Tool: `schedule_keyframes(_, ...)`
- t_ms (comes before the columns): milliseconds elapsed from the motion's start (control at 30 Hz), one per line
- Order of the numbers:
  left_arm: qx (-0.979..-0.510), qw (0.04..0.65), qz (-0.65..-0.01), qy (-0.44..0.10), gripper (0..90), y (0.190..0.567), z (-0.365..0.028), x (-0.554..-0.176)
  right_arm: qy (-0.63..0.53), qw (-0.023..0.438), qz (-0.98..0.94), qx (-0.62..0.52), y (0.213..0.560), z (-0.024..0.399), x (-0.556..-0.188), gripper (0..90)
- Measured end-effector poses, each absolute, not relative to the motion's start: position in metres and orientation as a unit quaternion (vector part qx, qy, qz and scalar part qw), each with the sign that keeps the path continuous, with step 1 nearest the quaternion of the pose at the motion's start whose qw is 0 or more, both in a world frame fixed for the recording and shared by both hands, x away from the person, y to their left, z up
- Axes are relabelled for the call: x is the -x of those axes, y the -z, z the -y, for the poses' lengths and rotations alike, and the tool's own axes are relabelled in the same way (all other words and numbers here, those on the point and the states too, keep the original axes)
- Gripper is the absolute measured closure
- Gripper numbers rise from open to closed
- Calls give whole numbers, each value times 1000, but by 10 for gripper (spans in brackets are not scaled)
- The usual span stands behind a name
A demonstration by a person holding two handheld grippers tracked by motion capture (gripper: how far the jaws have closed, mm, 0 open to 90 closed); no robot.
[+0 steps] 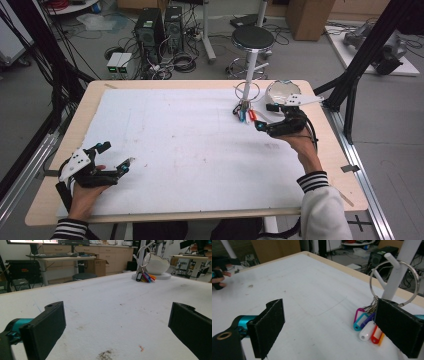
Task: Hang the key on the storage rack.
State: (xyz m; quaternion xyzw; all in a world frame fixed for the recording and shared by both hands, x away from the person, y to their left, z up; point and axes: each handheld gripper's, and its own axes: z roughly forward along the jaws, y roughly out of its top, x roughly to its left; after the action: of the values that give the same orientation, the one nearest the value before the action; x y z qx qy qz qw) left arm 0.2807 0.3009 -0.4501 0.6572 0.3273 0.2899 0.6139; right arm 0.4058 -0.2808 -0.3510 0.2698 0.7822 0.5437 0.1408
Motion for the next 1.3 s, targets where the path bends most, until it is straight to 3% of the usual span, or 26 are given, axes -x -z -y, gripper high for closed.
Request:
schedule_keyframes(67,-658,614,-326,-289,17,450,-301,-281,-549,144,-779,-265,355,282,-398,92)
schedule_keyframes(133,-658,614,-326,-289,17,450,-301,-281,-537,158,-786,-264,355,281,-395,11)
schedule_keyframes(467,-660,614,-326,-285,17,450,-301,-281,-589,200,-737,-266,373,292,-360,12)
schedule_keyframes(733,-660,615,-325,-284,17,450,-301,-281,-615,220,-709,-267,408,295,-334,9)
schedule_keyframes(1133,-660,616,-321,-287,17,450,-301,-280,-637,239,-679,-275,451,302,-323,9)
schedule_keyframes(1300,-660,615,-320,-289,17,450,-300,-280,-641,245,-674,-275,451,302,-321,9)
